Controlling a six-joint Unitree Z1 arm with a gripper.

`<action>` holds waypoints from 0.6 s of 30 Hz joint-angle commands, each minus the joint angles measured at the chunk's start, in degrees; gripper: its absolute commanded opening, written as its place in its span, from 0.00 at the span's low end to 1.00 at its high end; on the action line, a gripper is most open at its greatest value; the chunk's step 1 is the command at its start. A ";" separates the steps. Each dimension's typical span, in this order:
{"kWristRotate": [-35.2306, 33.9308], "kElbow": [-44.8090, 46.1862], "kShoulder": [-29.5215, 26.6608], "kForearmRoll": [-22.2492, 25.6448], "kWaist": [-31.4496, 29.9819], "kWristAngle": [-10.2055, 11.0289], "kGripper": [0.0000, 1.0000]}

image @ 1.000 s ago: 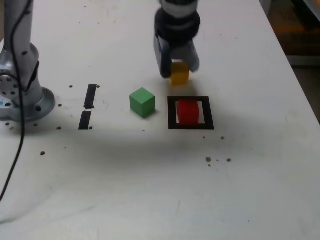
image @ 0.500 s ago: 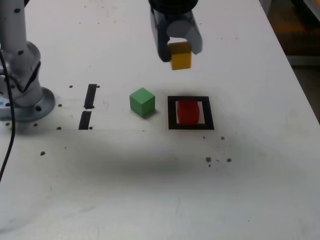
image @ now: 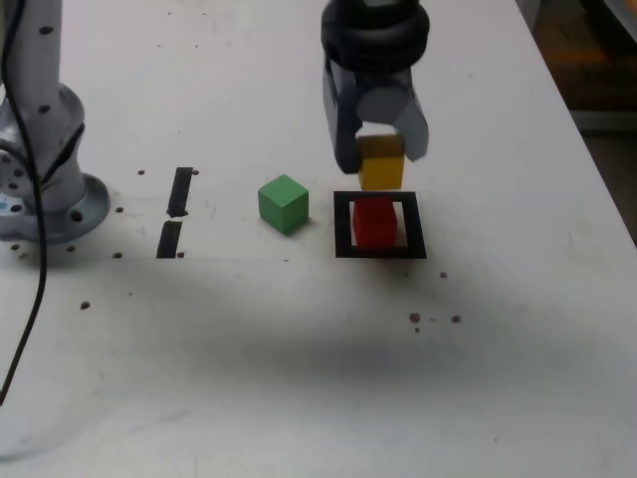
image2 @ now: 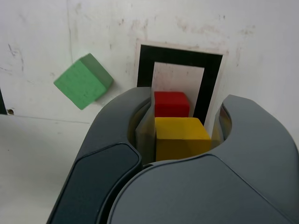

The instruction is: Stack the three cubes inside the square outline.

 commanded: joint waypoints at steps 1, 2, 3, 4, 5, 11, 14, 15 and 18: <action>-0.26 0.25 0.34 0.03 -0.25 -0.63 0.20; -0.33 0.43 0.40 0.02 -0.30 -0.87 0.20; -0.39 0.62 0.42 -0.02 -0.35 -1.09 0.20; -0.45 0.82 0.44 -0.08 -0.37 -1.30 0.20; -0.48 1.02 0.45 -0.15 -0.39 -1.48 0.20; -0.48 2.78 0.64 -1.79 -0.39 -2.64 0.22; -0.48 3.91 0.79 -3.16 -0.39 -3.14 0.22; -0.48 4.20 0.86 -3.58 -0.39 -3.24 0.22; -0.48 4.74 1.16 -4.66 -0.39 -3.38 0.22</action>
